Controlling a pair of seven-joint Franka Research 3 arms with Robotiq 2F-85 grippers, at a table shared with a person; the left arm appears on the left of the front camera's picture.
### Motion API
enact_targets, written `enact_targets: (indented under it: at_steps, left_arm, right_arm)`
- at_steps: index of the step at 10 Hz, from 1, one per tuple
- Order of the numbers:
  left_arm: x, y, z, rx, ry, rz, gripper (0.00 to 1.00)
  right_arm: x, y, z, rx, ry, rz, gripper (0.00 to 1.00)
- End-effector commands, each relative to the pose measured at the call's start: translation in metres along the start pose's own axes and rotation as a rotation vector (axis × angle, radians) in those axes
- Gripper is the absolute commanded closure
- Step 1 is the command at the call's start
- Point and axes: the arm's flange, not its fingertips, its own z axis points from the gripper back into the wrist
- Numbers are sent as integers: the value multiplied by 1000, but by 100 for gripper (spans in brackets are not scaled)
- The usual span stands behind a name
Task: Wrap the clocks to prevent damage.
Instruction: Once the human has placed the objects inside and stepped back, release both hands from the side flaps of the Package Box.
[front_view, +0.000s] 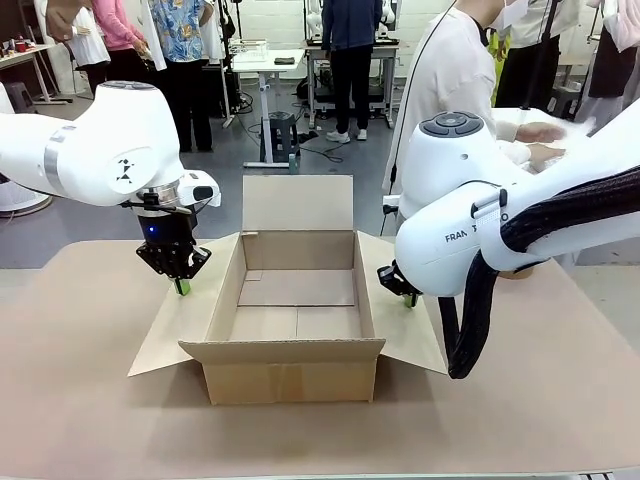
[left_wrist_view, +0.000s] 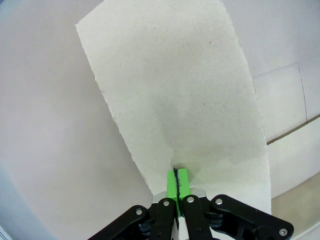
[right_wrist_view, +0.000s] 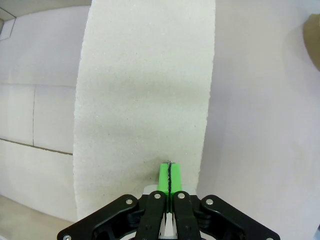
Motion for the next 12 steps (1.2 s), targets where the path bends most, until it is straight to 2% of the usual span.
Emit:
enact_targets:
  at_steps: [1,12]
  left_arm:
    - [0,-1,-1,2,-1,-3,100]
    - [0,-1,-1,2,-1,-3,100]
  right_arm:
    - [-2,0,-3,-1,7,0,99]
    - [-2,0,-3,-1,7,0,99]
